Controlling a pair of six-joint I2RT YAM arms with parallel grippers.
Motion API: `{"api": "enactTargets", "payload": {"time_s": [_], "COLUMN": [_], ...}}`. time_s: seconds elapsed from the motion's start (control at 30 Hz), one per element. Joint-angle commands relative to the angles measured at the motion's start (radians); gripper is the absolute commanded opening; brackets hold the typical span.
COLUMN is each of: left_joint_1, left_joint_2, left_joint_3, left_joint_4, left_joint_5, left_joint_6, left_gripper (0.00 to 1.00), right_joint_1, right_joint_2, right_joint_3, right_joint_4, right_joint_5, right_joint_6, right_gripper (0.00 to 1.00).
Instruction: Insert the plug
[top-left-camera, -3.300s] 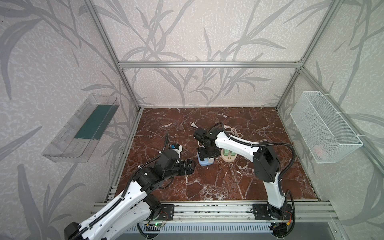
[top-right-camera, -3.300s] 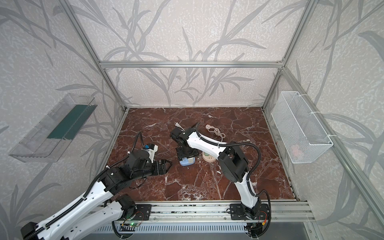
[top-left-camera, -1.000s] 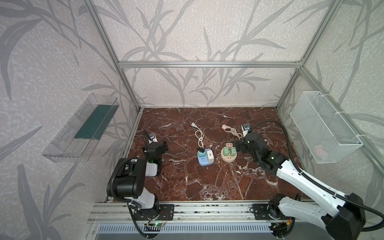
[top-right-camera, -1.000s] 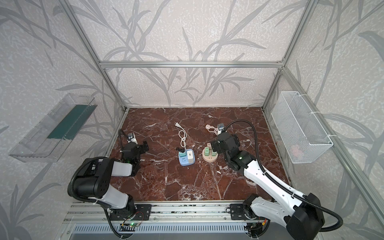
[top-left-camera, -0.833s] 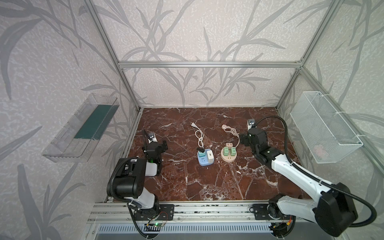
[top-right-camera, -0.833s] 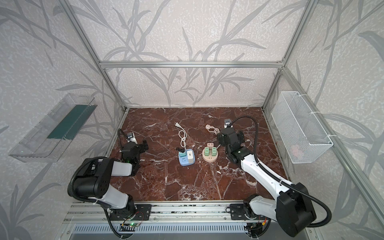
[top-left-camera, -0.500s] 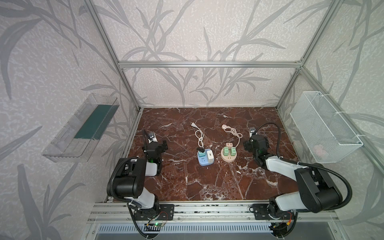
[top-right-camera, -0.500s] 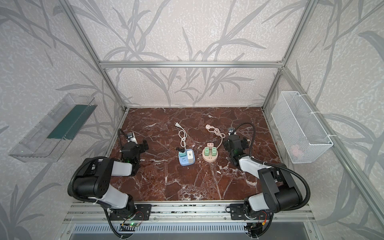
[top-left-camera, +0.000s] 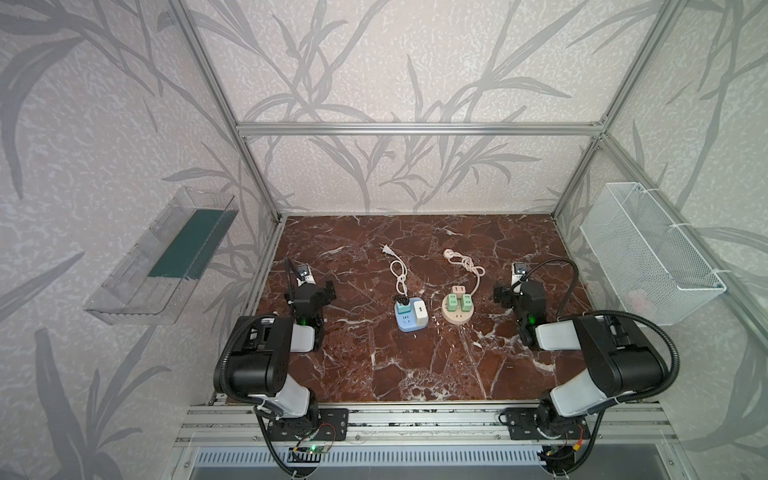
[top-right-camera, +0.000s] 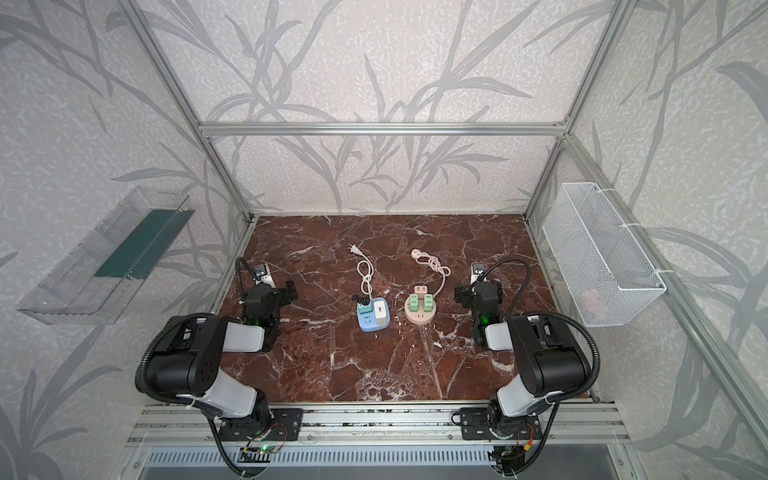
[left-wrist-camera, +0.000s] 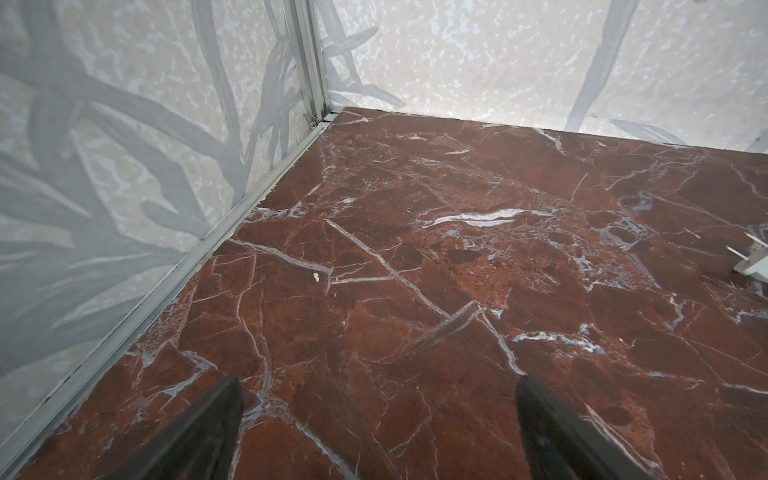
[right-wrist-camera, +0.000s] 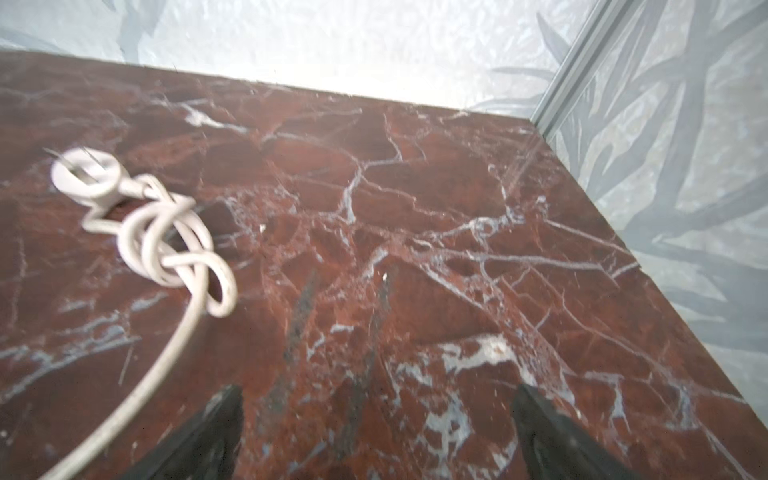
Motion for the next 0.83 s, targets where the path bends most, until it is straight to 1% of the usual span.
{"api": "enactTargets", "payload": {"time_s": [0.0, 0.07, 0.17, 0.23, 0.4, 0.8], "left_joint_1": [0.005, 0.005, 0.006, 0.005, 0.005, 0.005], "left_joint_2": [-0.002, 0.0, -0.001, -0.001, -0.001, -0.001], "left_joint_3": [0.013, 0.013, 0.013, 0.013, 0.013, 0.013], "left_joint_4": [0.029, 0.029, 0.029, 0.029, 0.029, 0.029], "left_joint_5": [0.002, 0.002, 0.003, 0.003, 0.003, 0.003], "left_joint_6": [0.017, 0.017, 0.018, 0.018, 0.019, 0.018], "left_gripper": [0.99, 0.99, 0.99, 0.99, 0.99, 0.99], "right_joint_1": [0.019, 0.021, 0.021, 0.019, -0.022, -0.032], "right_joint_2": [0.01, 0.022, 0.013, 0.012, 0.008, 0.009], "right_joint_3": [-0.034, -0.044, -0.024, -0.015, 0.017, 0.016], "right_joint_4": [0.13, 0.17, 0.118, 0.101, 0.031, 0.033], "right_joint_5": [-0.02, -0.074, -0.125, -0.128, -0.197, -0.215], "right_joint_6": [-0.027, -0.053, -0.066, -0.062, -0.03, -0.027], "right_gripper": [0.99, 0.99, 0.99, 0.99, 0.99, 0.99]}}
